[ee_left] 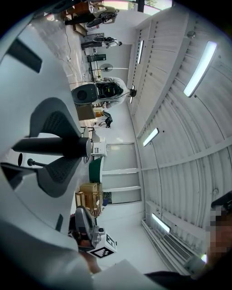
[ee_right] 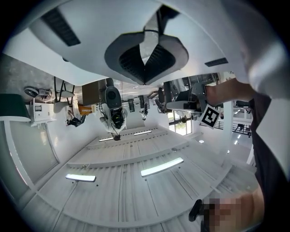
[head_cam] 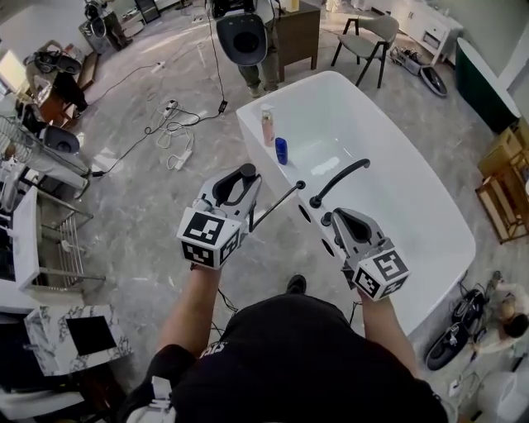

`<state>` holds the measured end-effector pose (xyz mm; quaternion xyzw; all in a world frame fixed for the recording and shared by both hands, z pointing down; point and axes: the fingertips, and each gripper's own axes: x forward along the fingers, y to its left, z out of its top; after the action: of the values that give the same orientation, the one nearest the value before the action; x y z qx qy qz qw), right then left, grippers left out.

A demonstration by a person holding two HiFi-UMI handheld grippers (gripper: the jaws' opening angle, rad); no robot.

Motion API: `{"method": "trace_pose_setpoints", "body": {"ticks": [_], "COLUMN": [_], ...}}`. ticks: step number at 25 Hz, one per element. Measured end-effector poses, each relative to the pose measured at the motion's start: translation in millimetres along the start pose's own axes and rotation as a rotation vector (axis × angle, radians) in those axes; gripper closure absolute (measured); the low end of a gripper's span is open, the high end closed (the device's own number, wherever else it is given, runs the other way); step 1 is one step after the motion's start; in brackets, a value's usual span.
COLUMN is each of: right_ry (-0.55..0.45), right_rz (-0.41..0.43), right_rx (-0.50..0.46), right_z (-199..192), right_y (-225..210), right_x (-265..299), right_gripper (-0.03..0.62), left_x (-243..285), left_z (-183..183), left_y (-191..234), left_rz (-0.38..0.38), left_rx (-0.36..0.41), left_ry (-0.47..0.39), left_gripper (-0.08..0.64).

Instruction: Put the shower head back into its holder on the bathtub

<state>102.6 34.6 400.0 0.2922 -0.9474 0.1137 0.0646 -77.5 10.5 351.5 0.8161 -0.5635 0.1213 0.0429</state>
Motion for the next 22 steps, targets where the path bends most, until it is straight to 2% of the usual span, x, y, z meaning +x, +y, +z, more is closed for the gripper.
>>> {"method": "trace_pose_setpoints", "body": {"ticks": [11,22], "right_ry": [0.030,0.056], "right_rz": [0.016,-0.037], "right_rx": [0.021,0.056], "right_z": [-6,-11], "right_y": [-51,-77], "right_x": [17,46], "right_gripper": [0.578,0.577], "left_x": [69,123], "left_z": [10,15], "left_y": [-7,6], "left_rz": [-0.042,-0.133], "left_rx": [-0.007,-0.017], "left_ry": [0.002,-0.016], "left_gripper": [0.426,0.428]}}
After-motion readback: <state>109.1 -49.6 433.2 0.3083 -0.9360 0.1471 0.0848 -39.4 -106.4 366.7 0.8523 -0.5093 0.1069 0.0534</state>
